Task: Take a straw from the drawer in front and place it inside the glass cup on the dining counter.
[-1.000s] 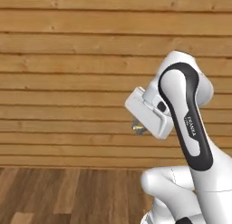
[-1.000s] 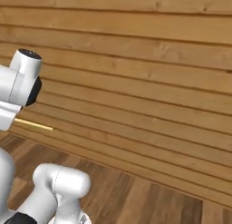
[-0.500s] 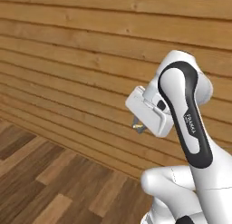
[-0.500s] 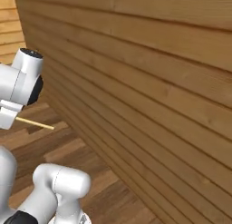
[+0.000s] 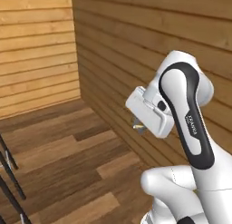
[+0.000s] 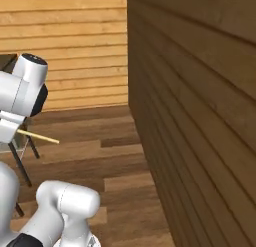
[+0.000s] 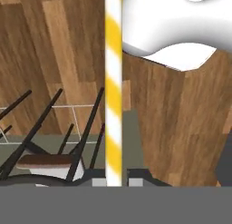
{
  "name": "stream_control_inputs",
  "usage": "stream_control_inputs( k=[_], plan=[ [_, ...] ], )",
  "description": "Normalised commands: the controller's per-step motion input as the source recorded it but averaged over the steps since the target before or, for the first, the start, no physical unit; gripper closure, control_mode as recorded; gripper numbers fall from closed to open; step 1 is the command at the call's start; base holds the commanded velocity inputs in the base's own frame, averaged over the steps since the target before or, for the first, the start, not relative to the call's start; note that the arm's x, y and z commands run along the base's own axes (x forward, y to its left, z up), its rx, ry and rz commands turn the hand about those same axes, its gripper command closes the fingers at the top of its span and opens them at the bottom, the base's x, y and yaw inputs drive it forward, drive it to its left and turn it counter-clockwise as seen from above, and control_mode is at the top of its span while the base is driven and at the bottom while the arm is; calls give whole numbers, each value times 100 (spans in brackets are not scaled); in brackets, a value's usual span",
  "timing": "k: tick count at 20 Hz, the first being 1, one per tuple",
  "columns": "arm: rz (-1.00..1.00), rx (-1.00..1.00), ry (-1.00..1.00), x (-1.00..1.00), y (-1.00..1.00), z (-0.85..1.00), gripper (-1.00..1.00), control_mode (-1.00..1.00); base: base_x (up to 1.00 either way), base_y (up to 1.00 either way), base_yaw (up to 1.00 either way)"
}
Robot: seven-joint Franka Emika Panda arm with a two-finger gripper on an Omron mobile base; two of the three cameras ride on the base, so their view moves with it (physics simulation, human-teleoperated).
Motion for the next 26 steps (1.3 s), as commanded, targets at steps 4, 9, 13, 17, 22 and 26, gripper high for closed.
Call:
stream_control_inputs(
  k=[4, 9, 13, 17, 22, 26],
  plan=[
    [0, 0, 0, 0, 0, 0, 100, 100, 100, -3, 79],
    [0, 0, 0, 0, 0, 0, 100, 100, 100, -5, 75],
    [0, 0, 0, 0, 0, 0, 100, 100, 100, -13, 70],
    [0, 0, 0, 0, 0, 0, 100, 100, 100, -42, 57],
    [0, 0, 0, 0, 0, 0, 100, 100, 100, -48, 50],
    [0, 0, 0, 0, 0, 0, 100, 100, 96, -41, 53]
  ],
)
